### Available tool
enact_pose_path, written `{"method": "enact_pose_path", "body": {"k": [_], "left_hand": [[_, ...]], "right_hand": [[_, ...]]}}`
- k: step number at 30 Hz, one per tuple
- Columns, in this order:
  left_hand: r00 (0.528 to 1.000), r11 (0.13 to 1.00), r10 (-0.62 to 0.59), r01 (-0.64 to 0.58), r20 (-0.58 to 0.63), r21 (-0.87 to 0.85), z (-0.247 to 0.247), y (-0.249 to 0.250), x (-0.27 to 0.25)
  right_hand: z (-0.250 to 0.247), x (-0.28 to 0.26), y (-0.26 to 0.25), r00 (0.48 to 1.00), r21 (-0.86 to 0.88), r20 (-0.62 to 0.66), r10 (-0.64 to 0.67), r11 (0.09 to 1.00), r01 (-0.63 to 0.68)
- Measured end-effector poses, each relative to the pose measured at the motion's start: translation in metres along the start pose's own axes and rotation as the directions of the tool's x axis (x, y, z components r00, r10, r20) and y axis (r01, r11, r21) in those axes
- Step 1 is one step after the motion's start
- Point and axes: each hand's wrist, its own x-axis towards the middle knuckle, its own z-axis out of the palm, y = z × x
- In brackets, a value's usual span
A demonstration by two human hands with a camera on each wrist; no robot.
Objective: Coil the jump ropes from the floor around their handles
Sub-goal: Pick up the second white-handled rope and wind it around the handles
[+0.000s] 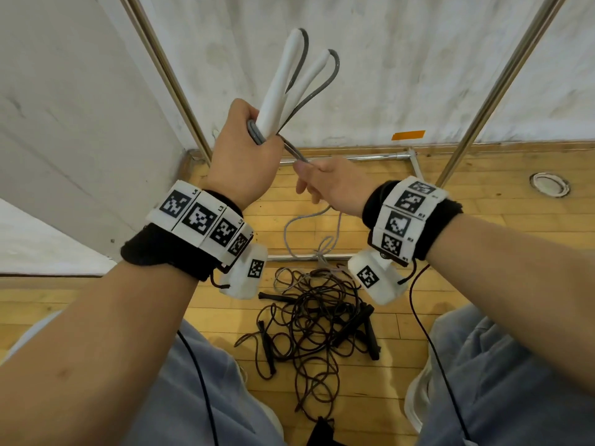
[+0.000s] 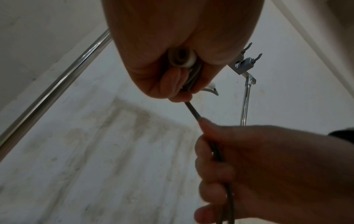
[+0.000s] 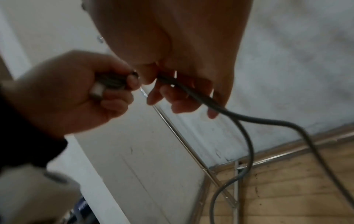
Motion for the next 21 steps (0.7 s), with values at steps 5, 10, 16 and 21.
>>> {"method": "enact_pose_path", "body": {"k": [5,10,16,21], "left_hand": [[0.999,0.979,-0.049,0.049,0.000,0.196,-0.006,-0.020,0.009],[0.991,0.880,-0.077,0.017,0.107,0.475,0.006,-0.034,0.008],[0.967,0.834,-0.054,-0.093,0.248,0.544,0.027,-0.031,0.001],[0.953,0.801,-0.093,-0.100,0.288,0.590,0.034,-0.034,0.001]], "right_hand": [[-0.007,0.000,-0.008,0.996,-0.077,-0.051,-0.078,0.994,0.074],[-0.004,-0.007,-0.021,0.990,-0.126,-0.022,-0.141,0.983,0.138],[0.001,-0.020,-0.030,0.984,-0.085,0.092,-0.150,0.984,0.157],[0.002,-0.024,-0.032,0.982,-0.149,0.116,-0.149,0.975,0.166]]}}
